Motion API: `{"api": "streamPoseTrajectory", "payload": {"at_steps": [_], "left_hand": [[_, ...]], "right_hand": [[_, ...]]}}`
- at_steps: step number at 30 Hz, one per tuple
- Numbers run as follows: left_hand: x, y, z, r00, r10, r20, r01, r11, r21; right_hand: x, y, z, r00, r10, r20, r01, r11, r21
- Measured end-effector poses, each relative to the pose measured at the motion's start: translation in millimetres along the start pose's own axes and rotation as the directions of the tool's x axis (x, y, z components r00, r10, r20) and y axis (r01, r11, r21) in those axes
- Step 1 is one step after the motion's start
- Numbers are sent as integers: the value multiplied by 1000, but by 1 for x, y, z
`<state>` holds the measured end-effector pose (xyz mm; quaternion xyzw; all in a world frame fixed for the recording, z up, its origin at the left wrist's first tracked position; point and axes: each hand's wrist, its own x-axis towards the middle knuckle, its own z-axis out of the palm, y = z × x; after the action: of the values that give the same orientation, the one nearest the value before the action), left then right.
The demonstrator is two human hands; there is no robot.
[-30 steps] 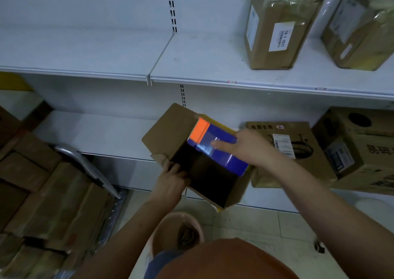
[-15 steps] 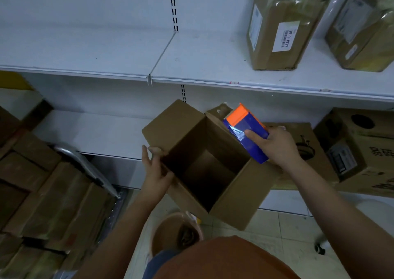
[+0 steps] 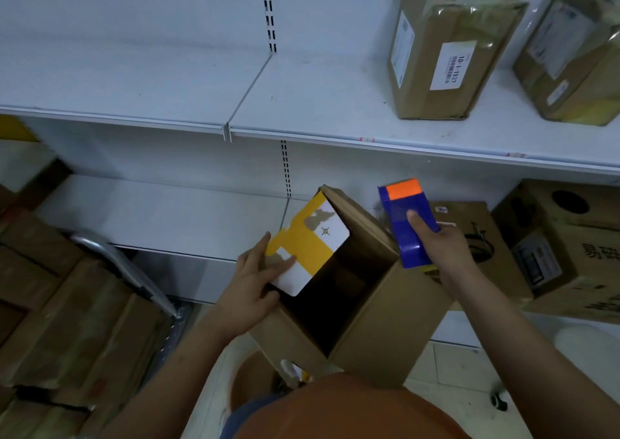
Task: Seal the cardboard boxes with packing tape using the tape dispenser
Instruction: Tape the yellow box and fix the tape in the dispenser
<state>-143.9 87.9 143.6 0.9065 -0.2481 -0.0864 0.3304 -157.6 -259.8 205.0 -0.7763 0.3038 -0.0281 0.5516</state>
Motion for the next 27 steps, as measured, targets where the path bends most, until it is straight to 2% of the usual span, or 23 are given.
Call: {"api": "streamPoseTrajectory", "payload": {"at_steps": [1,4,6,11,13,17,19,22,24,27], "left_hand": [[-1,-2,-2,999,-6,33,4,999,54],[0,-13,-7,997,-69,43,69,998,0],[7,-15,-4,995,-88,53,83,993,86],[26,-2,5,993,-116,-7,114,962,249],[31,7,4,982,-188,-32,190,946,262],[37,34,15,969,-244,-51,249,938,243],[37,41,22,971,-237,-44,240,948,208],[34,44,20,969,-248,4,248,969,16],[30,40,17,969,-244,36,246,968,-55],[25,33,13,979,-194,-59,194,981,-3]], "right_hand": [[0,-2,-3,999,4,-34,-3,1000,23],[-9,-8,-27,978,-110,-174,103,993,-51],[-15,-1,-44,972,-130,-193,125,991,-40],[-42,34,-53,985,141,-98,-125,980,153],[-55,43,-44,981,170,-97,-150,972,183],[-85,37,-18,996,30,-88,-10,974,227],[-86,32,-4,994,-80,-70,89,986,143],[-75,18,11,983,-174,-60,175,984,21],[-64,12,15,969,-233,-86,232,972,-23],[-55,9,15,961,-265,-82,262,964,-53]]}}
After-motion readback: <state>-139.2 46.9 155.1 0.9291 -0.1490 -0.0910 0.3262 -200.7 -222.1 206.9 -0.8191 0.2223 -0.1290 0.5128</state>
